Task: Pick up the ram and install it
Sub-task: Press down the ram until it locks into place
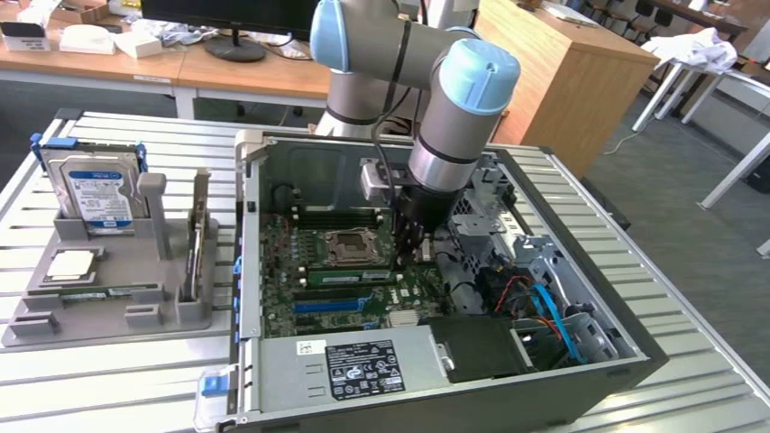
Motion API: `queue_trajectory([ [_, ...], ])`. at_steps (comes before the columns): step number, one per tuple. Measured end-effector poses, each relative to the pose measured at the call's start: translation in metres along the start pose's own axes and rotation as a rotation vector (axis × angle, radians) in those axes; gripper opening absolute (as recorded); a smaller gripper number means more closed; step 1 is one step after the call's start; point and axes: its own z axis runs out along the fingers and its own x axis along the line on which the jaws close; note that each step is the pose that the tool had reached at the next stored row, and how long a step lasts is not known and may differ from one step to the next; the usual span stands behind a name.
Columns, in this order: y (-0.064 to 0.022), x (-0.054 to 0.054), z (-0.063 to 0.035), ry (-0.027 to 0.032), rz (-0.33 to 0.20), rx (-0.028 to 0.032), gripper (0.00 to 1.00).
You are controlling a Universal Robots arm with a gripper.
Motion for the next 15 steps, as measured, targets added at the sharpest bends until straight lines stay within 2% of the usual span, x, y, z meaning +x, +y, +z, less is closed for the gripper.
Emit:
queue_trajectory([
  [15, 0.0, 0.0, 0.0013, -0.0006, 0.0, 0.0009, 0.1],
])
